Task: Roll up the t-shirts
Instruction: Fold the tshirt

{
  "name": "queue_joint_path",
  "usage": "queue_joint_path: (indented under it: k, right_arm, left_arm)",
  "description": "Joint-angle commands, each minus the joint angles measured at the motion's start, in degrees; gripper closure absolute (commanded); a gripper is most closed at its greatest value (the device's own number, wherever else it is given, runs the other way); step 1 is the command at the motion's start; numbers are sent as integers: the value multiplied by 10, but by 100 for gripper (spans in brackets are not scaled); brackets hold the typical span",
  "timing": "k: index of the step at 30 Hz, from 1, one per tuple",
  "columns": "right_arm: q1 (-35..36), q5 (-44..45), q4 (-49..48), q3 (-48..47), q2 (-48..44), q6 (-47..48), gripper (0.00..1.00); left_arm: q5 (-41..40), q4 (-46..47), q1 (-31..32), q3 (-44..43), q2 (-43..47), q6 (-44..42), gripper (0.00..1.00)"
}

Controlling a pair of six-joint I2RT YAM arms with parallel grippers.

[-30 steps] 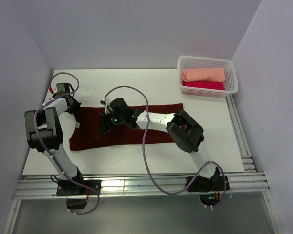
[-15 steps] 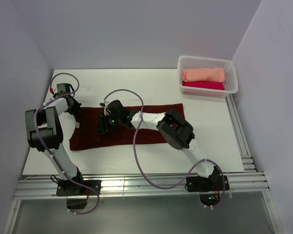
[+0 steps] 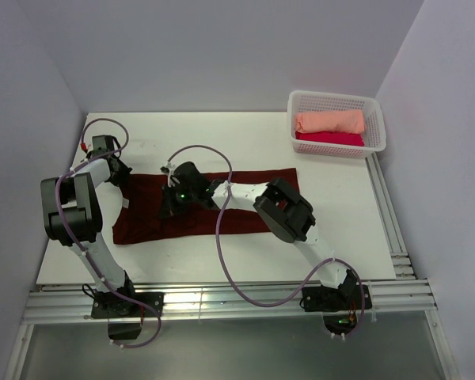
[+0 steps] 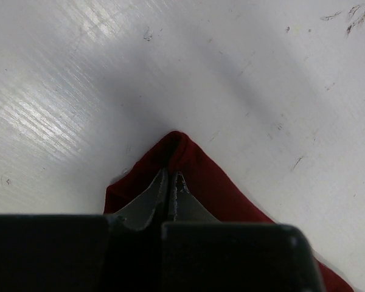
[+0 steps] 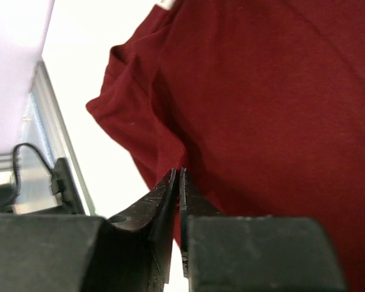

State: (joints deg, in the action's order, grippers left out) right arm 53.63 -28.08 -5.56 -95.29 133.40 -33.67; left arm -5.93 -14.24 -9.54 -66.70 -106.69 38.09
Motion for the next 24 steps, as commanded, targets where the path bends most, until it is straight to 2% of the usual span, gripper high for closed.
queue_joint_path:
  k: [1, 8, 14, 17, 19, 22, 24]
  right_arm:
    - [3, -38, -39, 6, -12, -18, 91]
    - [8, -99, -101, 45, -24, -62, 93]
    - [28, -133, -138, 43, -14, -89, 91]
    - [39, -144, -141, 36, -12, -87, 83]
    - [42, -147, -135, 34, -17, -81, 68]
    - [42, -146, -113, 43, -36, -61, 55]
    - [39, -129, -107, 59, -54, -49, 50]
  left_arm:
    - [-13, 8, 1, -16, 3, -13, 100]
    - [-14, 7, 2, -16, 3, -13, 100]
    - [-16, 4, 2, -18, 3, -14, 100]
    - [-17, 4, 2, -18, 3, -14, 100]
    - [-17, 4, 1, -19, 3, -14, 100]
    - [-18, 4, 2, -20, 1, -15, 100]
    - [-19, 3, 2, -22, -1, -15, 100]
